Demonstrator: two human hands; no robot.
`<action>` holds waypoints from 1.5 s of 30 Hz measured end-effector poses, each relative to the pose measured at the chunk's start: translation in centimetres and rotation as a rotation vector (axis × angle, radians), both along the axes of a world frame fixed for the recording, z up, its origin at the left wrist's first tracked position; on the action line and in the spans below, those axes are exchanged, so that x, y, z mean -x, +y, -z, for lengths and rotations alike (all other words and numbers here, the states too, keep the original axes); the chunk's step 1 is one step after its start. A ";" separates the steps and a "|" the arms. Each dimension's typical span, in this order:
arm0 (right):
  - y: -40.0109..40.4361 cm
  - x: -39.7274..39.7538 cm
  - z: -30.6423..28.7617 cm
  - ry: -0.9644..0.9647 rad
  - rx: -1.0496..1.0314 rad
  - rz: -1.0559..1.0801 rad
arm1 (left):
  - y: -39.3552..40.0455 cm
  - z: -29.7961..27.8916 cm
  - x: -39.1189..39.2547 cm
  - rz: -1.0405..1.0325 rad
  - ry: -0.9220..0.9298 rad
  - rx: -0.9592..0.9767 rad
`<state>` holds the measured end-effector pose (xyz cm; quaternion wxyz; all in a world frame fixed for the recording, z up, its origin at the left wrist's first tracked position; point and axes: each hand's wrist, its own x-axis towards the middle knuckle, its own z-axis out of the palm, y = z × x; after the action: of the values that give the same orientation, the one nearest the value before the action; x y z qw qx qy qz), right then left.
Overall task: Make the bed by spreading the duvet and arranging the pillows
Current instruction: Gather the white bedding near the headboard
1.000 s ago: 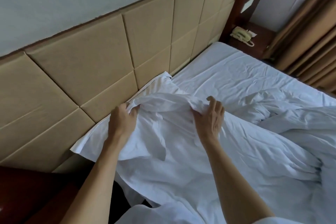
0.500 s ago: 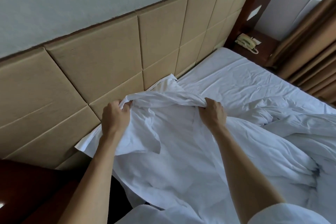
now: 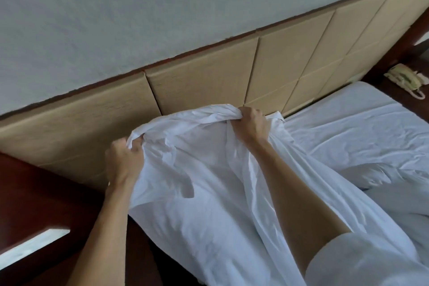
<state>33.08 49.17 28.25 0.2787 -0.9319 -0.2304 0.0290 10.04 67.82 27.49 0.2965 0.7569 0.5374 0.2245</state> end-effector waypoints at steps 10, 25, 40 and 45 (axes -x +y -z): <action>1.4 -1.5 6.3 0.327 0.118 -0.016 | 0.5 5.8 -1.2 0.114 0.335 0.129; -8.8 0.5 10.9 0.376 0.179 -0.057 | -11.8 10.8 -7.8 0.477 0.288 0.627; -25.2 5.0 14.3 0.581 0.222 -0.075 | -23.8 16.4 -10.4 0.337 0.043 1.314; -24.8 5.8 14.4 0.738 0.281 -0.191 | -25.8 15.0 -11.6 0.478 0.135 0.939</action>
<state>27.26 24.33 13.81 0.2087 -0.8623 -0.1944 0.4186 21.64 41.99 12.49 0.6111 0.6567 0.4106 -0.1633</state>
